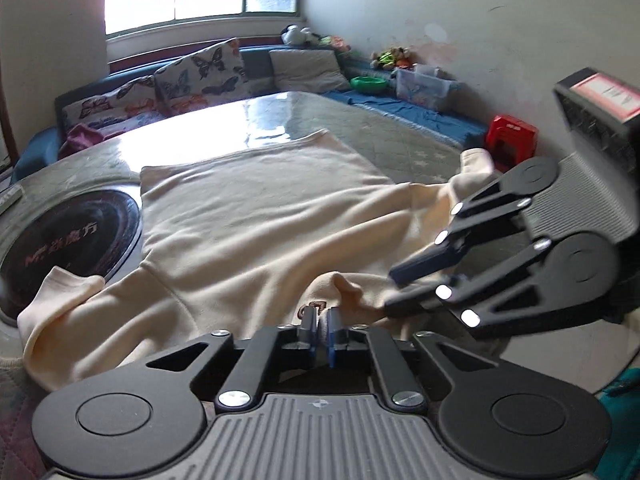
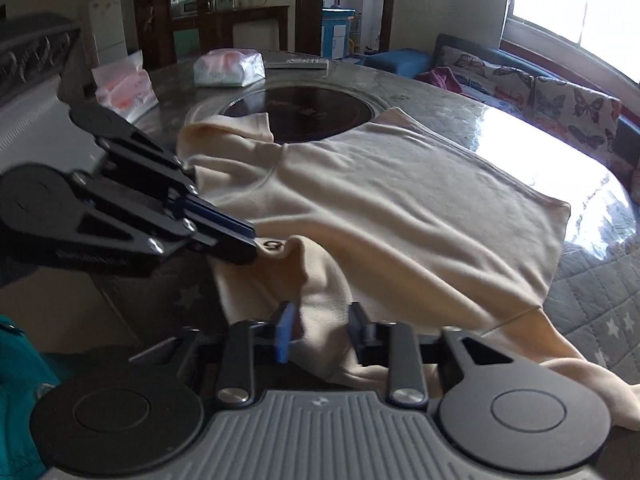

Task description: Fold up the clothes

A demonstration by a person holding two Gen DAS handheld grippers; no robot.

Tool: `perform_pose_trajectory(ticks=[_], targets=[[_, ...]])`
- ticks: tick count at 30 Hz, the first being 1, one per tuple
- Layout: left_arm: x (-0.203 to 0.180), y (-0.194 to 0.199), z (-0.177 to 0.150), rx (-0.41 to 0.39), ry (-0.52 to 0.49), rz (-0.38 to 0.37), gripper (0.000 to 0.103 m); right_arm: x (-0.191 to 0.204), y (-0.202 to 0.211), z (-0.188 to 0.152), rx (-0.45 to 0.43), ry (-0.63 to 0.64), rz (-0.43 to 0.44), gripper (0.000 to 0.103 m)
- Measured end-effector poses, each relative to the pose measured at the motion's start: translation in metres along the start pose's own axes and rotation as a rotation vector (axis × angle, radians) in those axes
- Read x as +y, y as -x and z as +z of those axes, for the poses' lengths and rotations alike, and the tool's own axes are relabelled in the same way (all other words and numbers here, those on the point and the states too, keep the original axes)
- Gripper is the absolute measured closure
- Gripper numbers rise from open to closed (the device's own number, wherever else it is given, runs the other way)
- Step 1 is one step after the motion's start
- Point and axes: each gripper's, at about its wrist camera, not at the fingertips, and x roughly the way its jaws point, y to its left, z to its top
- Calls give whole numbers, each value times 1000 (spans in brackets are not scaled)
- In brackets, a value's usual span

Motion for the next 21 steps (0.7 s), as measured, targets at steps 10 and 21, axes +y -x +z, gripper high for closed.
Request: perform_pose_trajectory(ticks=[10,21], targets=[[-2,8,-11,35,-43,-124,99,-6,22,-16,73,-29,112,99],[30,4,27,-43,47,-89,97,-64,27,8,-27,-146,-26,84]])
